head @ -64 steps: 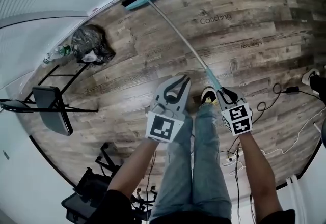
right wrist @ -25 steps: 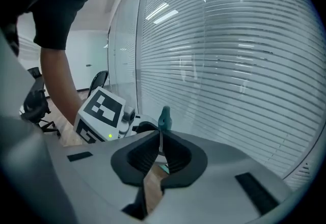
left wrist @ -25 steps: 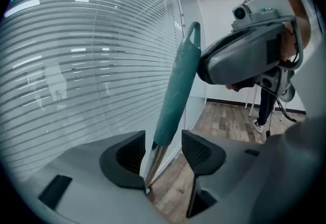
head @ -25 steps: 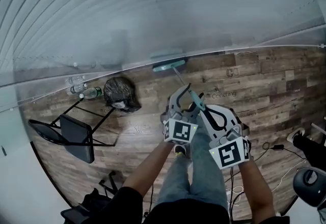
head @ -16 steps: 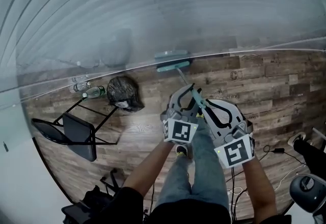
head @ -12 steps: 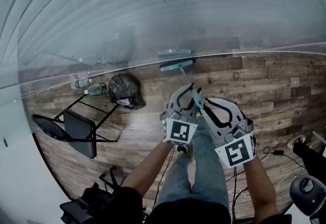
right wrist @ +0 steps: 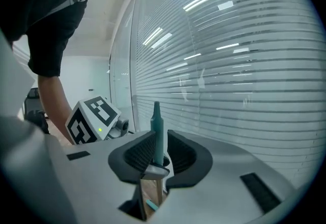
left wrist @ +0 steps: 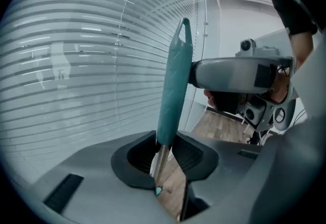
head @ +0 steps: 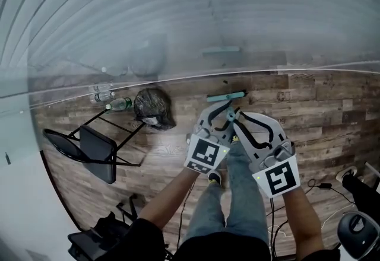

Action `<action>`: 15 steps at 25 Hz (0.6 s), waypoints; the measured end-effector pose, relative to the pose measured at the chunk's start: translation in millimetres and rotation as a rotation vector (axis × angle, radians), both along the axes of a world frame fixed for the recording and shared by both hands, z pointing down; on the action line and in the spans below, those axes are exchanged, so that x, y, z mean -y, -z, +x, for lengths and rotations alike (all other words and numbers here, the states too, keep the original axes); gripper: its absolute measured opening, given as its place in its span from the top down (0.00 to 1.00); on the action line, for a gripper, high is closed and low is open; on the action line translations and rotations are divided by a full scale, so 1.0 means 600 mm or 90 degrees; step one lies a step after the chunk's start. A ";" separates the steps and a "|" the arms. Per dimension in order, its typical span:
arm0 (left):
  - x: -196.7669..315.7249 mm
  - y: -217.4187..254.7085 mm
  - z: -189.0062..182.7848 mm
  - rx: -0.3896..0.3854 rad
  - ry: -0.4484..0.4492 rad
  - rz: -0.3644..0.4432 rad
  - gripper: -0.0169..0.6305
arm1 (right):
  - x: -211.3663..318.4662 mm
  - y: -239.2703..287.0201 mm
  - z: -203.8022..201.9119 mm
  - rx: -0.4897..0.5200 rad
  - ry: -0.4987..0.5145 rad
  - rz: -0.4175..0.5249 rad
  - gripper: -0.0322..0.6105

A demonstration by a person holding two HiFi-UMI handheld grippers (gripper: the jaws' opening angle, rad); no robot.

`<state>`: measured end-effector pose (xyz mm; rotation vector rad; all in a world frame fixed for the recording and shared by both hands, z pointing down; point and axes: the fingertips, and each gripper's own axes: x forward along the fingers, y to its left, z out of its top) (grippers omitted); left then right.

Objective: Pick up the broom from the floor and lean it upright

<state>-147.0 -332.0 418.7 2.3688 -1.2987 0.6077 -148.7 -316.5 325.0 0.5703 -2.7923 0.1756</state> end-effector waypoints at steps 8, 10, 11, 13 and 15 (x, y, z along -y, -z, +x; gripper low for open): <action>0.026 -0.012 0.011 -0.037 -0.008 -0.079 0.81 | 0.038 -0.015 -0.001 0.001 -0.030 0.003 0.84; 0.041 -0.018 0.018 -0.042 -0.004 -0.076 0.81 | 0.047 -0.032 0.003 -0.009 -0.041 -0.007 0.84; 0.051 -0.021 0.020 -0.044 -0.003 -0.075 0.81 | 0.052 -0.041 0.003 -0.017 -0.042 -0.010 0.84; 0.075 -0.029 0.022 -0.047 0.003 -0.070 0.81 | 0.064 -0.052 0.000 -0.022 -0.046 -0.007 0.84; 0.099 -0.037 0.017 -0.054 0.013 -0.065 0.81 | 0.079 -0.060 -0.004 -0.018 -0.060 -0.010 0.84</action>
